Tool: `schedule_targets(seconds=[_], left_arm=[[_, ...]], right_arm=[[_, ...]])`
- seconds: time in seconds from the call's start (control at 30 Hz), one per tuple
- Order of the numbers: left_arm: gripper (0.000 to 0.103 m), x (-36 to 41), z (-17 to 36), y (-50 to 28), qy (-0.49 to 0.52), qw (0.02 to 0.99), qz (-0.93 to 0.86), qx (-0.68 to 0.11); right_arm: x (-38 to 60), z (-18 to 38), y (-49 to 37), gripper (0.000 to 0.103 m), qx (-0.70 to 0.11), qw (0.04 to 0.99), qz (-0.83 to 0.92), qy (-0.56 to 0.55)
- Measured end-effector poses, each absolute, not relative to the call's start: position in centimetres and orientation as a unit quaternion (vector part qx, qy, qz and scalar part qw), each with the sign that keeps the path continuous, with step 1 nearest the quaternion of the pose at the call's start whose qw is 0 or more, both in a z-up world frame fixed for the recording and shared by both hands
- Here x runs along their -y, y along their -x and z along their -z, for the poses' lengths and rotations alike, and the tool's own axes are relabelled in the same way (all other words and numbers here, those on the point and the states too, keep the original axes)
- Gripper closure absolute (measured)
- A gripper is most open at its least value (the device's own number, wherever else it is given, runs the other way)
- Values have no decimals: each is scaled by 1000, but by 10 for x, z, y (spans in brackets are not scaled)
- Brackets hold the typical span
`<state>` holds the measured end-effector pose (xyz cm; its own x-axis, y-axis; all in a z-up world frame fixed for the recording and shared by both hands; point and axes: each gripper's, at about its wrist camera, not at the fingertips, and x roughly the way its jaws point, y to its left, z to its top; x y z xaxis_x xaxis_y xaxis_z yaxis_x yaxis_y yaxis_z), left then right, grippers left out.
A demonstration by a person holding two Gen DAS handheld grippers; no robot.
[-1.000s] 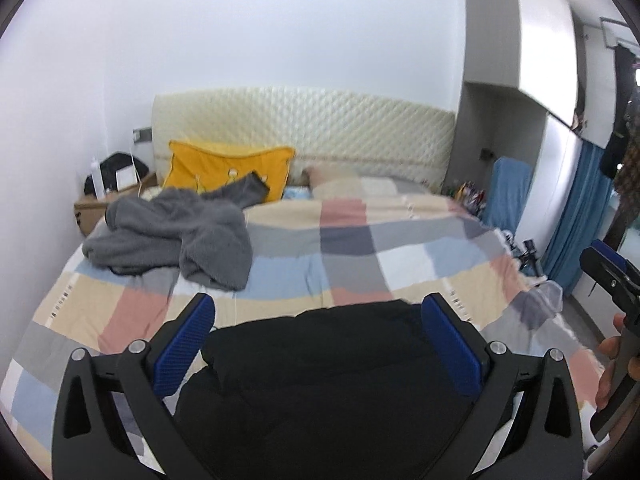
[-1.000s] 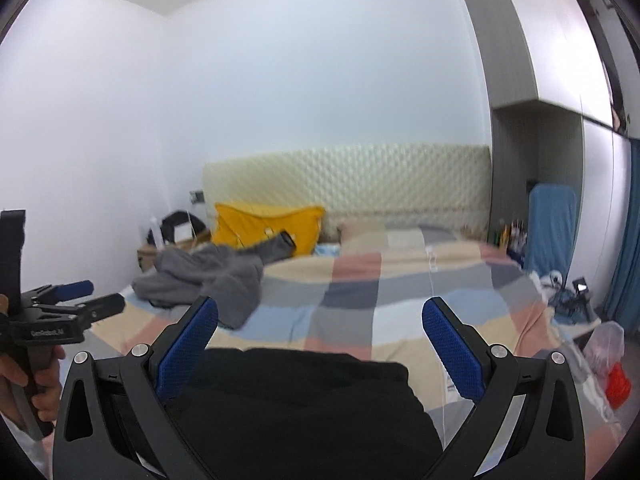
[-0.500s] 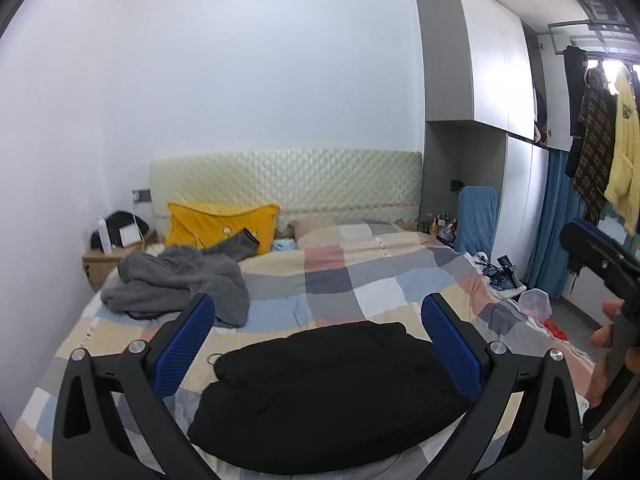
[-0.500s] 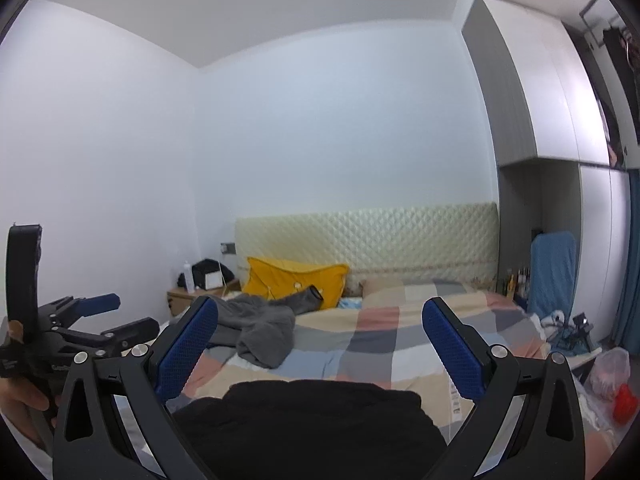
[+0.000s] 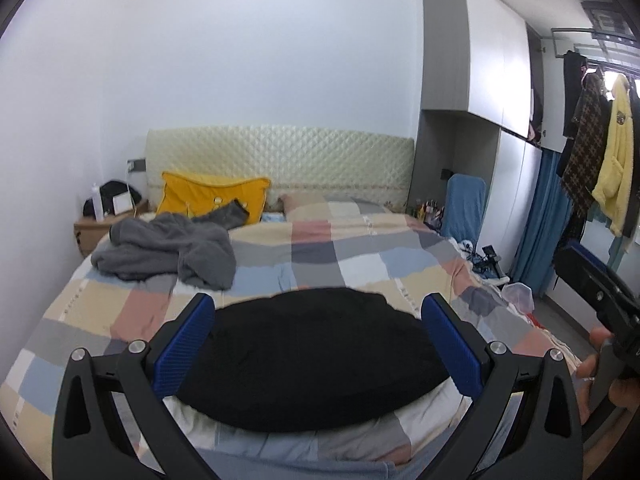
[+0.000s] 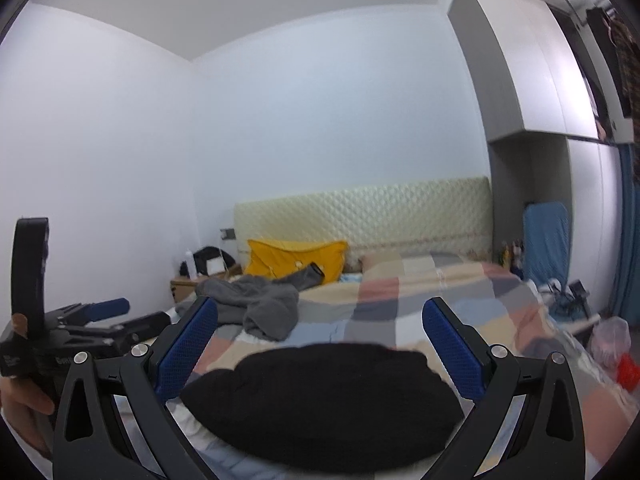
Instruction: Fold large clothes
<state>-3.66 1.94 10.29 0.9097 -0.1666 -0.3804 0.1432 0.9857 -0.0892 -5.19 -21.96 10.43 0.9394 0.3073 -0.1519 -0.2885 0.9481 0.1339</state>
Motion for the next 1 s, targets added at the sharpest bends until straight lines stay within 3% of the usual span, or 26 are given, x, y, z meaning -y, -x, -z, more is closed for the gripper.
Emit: schedule_targets(seconds=[0.7, 1.0], left_arm=[[0, -11, -15, 26, 30, 953, 47, -296], [0, -16, 10, 17, 36, 943, 38, -328]], right_arm=[[214, 4, 50, 0, -217, 968, -117, -45], [221, 18, 46, 0, -223, 967, -106, -63]])
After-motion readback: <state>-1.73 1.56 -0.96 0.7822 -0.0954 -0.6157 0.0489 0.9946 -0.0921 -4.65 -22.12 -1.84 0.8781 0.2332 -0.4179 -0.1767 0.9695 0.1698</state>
